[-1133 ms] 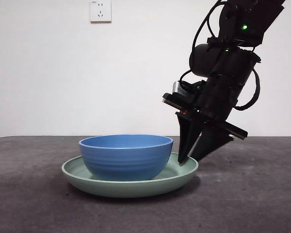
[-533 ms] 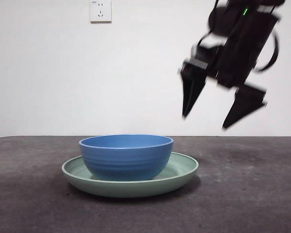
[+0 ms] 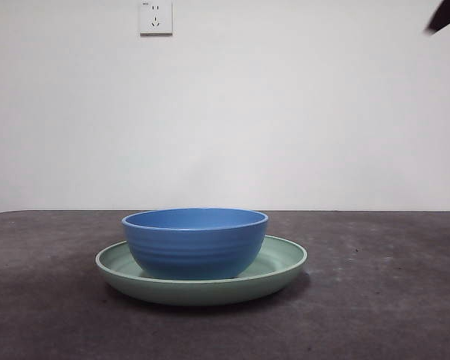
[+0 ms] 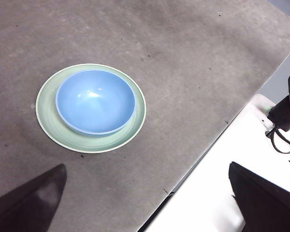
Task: Pick up the blue bowl, put it on the green plate, put it on desk
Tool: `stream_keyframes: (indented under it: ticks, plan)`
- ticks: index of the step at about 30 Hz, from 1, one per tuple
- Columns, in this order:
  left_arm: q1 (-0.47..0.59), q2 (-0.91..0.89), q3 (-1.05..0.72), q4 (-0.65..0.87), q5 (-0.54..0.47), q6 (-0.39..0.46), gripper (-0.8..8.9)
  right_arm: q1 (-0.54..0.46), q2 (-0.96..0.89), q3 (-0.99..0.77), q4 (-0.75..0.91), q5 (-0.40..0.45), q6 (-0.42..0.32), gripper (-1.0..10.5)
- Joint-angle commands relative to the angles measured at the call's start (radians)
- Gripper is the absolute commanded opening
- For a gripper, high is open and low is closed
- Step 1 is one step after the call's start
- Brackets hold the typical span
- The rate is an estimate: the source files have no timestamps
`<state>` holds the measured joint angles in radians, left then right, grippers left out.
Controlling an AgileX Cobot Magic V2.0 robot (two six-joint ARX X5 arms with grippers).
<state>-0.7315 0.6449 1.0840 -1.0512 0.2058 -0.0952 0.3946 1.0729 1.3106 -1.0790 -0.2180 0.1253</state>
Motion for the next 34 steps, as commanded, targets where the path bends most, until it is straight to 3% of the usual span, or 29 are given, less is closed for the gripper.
stream_keyframes:
  ticks: [1,13,24,26,27,28,30,31,34]
  plan:
    - [-0.008,0.007,0.009,0.009,0.000,-0.003,7.82,0.018,-0.079,0.019,-0.066,0.035,-0.028,6.0]
    - [-0.008,0.045,0.009,0.010,0.000,-0.045,7.81,0.031,-0.449,0.019,-0.135,0.043,-0.047,6.0]
    - [-0.008,0.054,0.009,0.010,0.000,-0.052,7.69,0.031,-0.532,0.019,-0.156,0.036,-0.032,6.0]
    - [-0.008,0.054,0.009,0.009,-0.001,-0.051,6.79,0.031,-0.532,0.019,-0.156,0.035,-0.032,5.9]
    - [-0.008,0.054,0.009,0.008,-0.002,-0.049,5.64,0.031,-0.532,0.019,-0.158,0.035,-0.032,5.2]
    - [-0.008,0.055,0.009,0.006,-0.007,-0.048,4.31,0.031,-0.532,0.019,-0.162,0.035,-0.033,3.9]
    - [-0.008,0.054,0.009,0.003,-0.021,-0.047,0.56,0.031,-0.532,0.019,-0.164,0.036,-0.034,-0.3]
    - [-0.008,0.054,0.009,0.002,-0.032,-0.048,0.14,0.031,-0.532,0.019,-0.163,0.036,-0.033,0.4]
    - [-0.008,0.054,0.009,0.002,-0.060,-0.044,0.19,0.031,-0.532,0.019,-0.151,0.035,-0.032,0.4]
